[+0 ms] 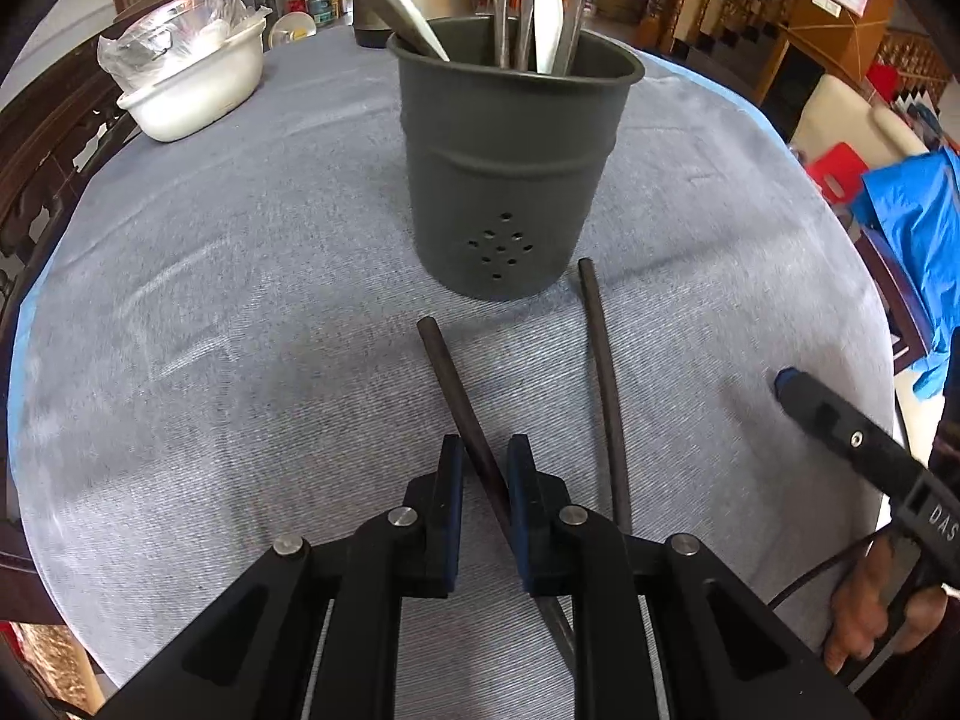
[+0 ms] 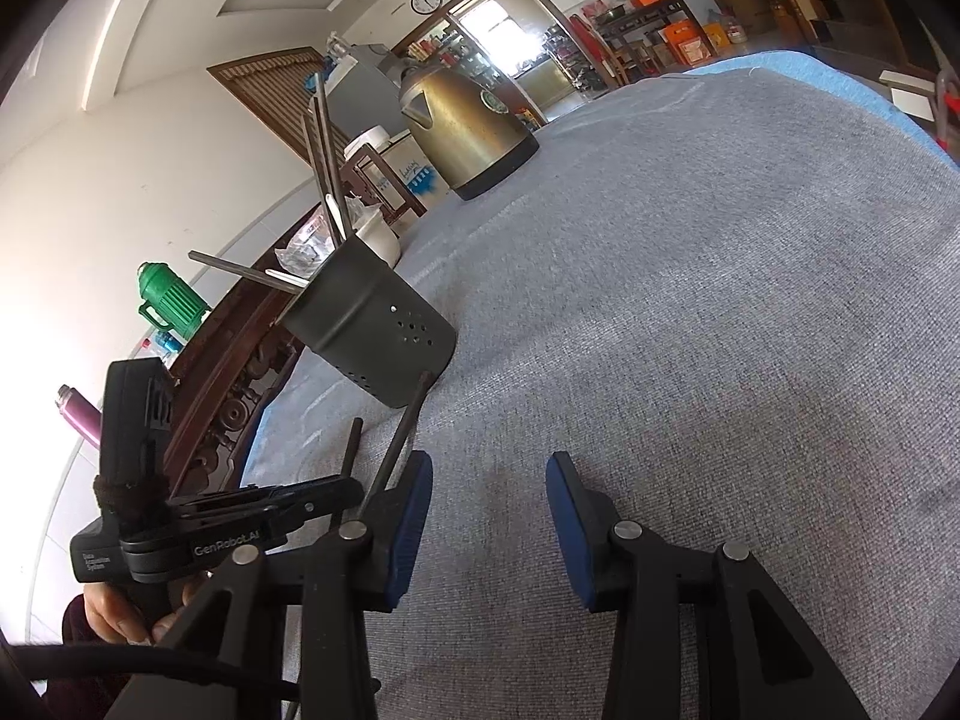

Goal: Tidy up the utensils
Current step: 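Grasp a dark chopstick on the cloth with the left gripper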

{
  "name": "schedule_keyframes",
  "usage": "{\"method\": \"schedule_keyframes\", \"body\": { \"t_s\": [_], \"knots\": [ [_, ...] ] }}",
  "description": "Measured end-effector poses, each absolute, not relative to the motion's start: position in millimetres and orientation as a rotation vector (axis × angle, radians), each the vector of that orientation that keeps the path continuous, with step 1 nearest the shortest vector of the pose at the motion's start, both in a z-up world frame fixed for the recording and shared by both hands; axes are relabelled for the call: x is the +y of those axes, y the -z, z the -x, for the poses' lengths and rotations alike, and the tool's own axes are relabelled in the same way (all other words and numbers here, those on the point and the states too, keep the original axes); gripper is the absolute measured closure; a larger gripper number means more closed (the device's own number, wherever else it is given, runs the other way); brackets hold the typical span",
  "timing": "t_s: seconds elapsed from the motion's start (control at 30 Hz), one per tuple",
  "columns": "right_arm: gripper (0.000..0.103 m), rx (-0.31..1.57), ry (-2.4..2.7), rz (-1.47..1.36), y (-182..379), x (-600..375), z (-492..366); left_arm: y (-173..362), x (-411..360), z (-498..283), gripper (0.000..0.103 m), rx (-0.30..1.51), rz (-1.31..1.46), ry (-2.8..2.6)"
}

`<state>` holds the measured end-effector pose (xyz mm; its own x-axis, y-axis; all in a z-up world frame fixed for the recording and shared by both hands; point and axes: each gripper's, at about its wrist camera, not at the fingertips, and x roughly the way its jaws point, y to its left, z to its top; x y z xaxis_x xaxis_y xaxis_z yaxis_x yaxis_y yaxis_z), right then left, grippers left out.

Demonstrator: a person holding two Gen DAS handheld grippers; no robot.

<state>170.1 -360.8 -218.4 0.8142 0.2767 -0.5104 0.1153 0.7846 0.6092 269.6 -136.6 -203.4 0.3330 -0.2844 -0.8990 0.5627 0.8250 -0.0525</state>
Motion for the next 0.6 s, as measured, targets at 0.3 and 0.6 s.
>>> {"method": "schedule_keyframes", "body": {
  "t_s": [0.3,0.6],
  "knots": [
    [0.06,0.629,-0.089,-0.669,218.7,-360.3,-170.4,201.0,-128.5,-296.0,0.077,1.144,-0.264,0.491],
    [0.06,0.646,-0.077,-0.649,217.5,-356.7,-173.6,203.6,-117.3,-302.8,0.097,1.115,-0.193,0.459]
  ]
}}
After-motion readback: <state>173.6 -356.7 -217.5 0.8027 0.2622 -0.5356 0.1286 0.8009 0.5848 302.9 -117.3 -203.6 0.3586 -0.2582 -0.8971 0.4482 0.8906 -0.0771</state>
